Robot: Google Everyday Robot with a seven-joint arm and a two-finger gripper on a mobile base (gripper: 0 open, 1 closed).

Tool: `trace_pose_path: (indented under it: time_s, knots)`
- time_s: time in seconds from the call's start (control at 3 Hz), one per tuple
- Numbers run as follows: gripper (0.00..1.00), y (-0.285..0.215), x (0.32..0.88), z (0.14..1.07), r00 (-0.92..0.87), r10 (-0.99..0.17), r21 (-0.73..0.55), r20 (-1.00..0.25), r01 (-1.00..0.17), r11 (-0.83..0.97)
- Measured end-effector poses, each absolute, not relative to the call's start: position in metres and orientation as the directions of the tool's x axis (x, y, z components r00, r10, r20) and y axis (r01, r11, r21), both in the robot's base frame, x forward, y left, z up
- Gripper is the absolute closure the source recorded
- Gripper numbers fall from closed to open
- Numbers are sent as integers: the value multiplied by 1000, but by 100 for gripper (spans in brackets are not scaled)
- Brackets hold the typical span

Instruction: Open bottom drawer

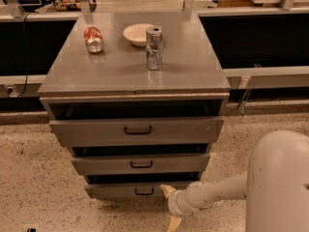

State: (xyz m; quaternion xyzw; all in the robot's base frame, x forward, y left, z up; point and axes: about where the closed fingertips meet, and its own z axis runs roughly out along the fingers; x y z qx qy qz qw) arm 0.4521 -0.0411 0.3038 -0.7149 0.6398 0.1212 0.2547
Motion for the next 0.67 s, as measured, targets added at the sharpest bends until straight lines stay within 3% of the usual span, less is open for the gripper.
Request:
trace_pose_path:
  time_s: [0.67]
  knots:
    - [0, -78, 504, 244, 150, -861, -246, -485, -969, -30]
